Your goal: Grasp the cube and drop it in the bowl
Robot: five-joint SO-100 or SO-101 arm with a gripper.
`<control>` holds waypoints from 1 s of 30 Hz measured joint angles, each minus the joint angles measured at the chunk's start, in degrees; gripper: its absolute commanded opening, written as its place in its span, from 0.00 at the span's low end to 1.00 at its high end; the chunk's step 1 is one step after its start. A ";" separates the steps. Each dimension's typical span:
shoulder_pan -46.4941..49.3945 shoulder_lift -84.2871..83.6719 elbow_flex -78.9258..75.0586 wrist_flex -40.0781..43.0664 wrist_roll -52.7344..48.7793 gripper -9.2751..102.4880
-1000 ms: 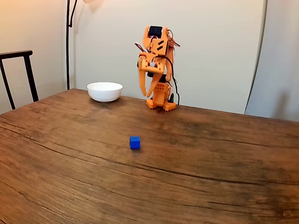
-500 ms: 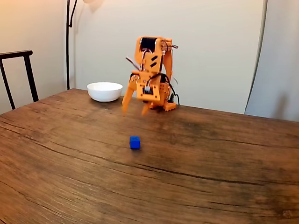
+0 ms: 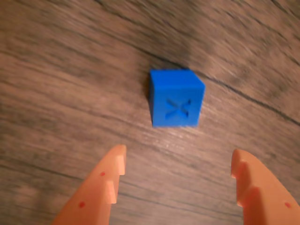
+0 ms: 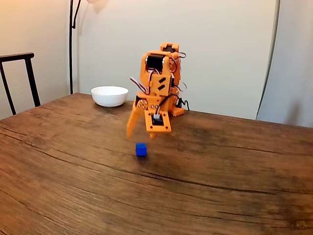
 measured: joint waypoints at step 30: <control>-0.88 -5.54 -3.78 -0.79 0.00 0.35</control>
